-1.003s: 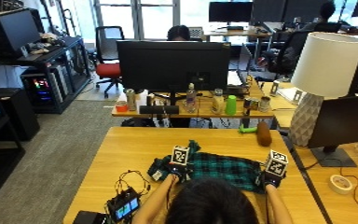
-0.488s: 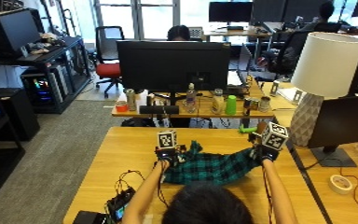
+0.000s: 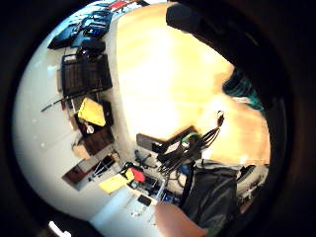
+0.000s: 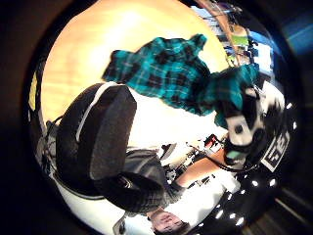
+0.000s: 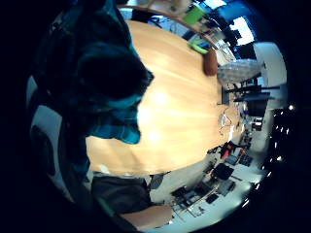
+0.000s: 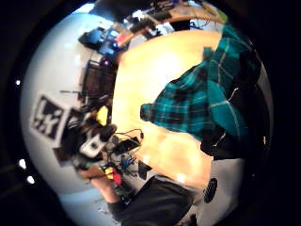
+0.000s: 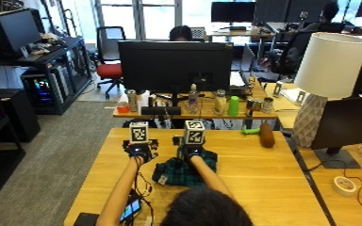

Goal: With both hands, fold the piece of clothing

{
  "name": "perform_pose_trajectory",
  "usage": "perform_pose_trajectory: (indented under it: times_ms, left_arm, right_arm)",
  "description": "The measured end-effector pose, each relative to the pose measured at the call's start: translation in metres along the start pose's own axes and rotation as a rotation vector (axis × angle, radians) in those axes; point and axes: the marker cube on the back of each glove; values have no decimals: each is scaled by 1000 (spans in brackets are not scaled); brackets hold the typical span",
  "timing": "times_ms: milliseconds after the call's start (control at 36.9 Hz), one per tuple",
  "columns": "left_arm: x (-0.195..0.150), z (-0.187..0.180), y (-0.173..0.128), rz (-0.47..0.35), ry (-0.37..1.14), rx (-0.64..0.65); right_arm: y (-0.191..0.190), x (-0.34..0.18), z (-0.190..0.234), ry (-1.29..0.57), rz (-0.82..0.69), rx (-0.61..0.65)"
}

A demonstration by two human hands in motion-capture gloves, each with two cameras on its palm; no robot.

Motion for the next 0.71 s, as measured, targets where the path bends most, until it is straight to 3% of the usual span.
perform_pose_trajectory:
  times_ms: [108, 244, 488, 624, 705]
  left_arm:
    - [-38, 1, 13, -94, -31, -53]
    - [-62, -1, 19, -75, -34, 35]
    - [-74, 13, 34, -23, -14, -23]
    - [-71, 19, 40, -55, -11, -76]
    - [-69, 19, 37, -55, 16, -117]
  right_arm:
    - [1, -79, 60, -36, -69, -135]
    - [2, -116, 93, -215, -87, -217]
    - [12, -96, 32, -391, -124, -10]
    - [-6, -60, -11, -365, -332, 315]
    - [-10, -24, -16, -339, -192, 242]
